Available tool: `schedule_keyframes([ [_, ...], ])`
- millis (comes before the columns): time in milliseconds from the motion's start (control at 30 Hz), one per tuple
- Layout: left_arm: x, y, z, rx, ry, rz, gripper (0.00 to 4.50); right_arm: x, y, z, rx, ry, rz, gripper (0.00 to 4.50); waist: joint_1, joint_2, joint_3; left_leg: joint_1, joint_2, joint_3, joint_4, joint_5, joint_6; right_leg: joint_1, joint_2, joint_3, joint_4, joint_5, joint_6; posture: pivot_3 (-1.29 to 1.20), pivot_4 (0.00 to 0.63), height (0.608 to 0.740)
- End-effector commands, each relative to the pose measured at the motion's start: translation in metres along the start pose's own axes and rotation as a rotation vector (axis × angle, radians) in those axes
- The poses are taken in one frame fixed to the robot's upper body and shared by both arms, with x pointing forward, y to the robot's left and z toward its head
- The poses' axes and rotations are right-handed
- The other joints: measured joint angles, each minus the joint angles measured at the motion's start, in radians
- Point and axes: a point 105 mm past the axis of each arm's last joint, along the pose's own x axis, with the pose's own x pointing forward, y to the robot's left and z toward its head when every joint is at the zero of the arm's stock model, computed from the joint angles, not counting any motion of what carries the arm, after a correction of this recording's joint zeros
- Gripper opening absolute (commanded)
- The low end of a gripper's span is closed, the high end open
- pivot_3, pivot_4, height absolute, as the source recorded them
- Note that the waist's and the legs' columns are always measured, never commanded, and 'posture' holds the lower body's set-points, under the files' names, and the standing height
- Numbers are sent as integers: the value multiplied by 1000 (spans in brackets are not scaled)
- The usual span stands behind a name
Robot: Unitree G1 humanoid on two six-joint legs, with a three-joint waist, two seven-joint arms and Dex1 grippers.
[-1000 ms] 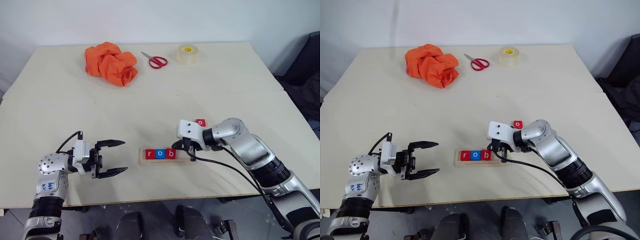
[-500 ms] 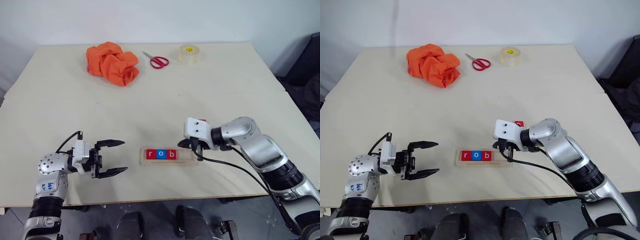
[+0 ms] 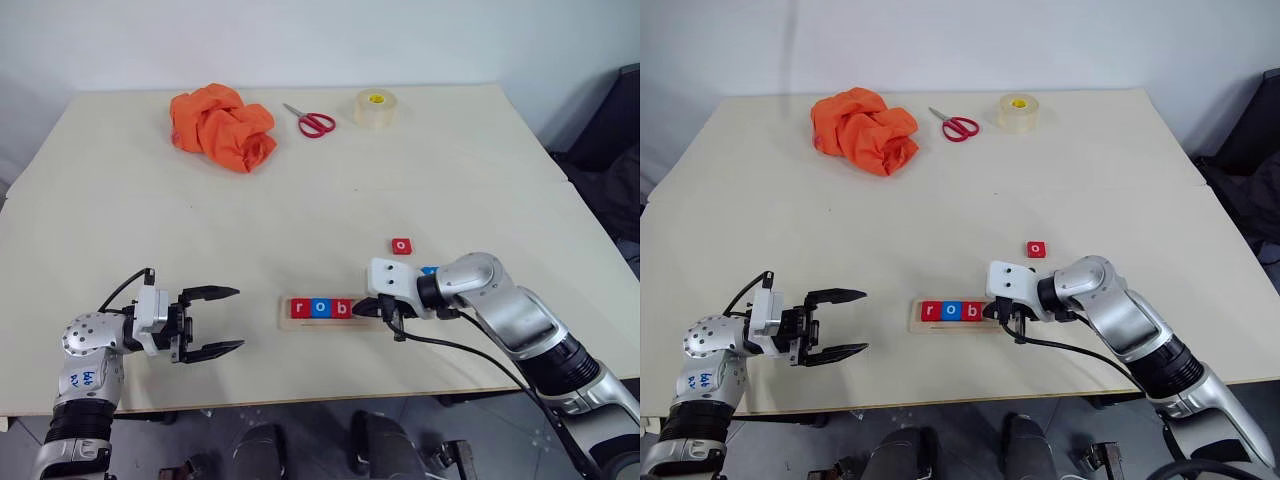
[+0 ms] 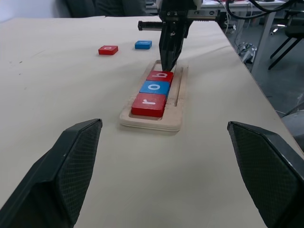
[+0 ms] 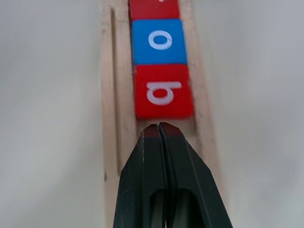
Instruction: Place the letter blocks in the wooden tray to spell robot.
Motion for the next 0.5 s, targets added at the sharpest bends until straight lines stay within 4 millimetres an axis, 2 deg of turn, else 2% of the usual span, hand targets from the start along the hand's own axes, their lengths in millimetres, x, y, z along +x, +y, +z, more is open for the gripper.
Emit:
schedule_keyframes([
  [33, -2, 0, 8, 39, -11, 12, 4500, 4, -3, 7, -49, -11, -2, 33, 0, 0, 0, 0, 0, 0, 0, 0, 0, 0, 0, 0, 0, 0, 0, 0, 150, 740],
  [300, 4, 0, 8, 41, -19, 15, 4500, 7, -11, 14, -64, -27, -24, 33, -1, 0, 0, 0, 0, 0, 0, 0, 0, 0, 0, 0, 0, 0, 0, 0, 150, 740],
  [500, 4, 3, 8, 43, -24, 8, 4500, -19, -20, 12, -70, -4, -92, 33, 2, 0, 0, 0, 0, 0, 0, 0, 0, 0, 0, 0, 0, 0, 0, 0, 150, 740],
])
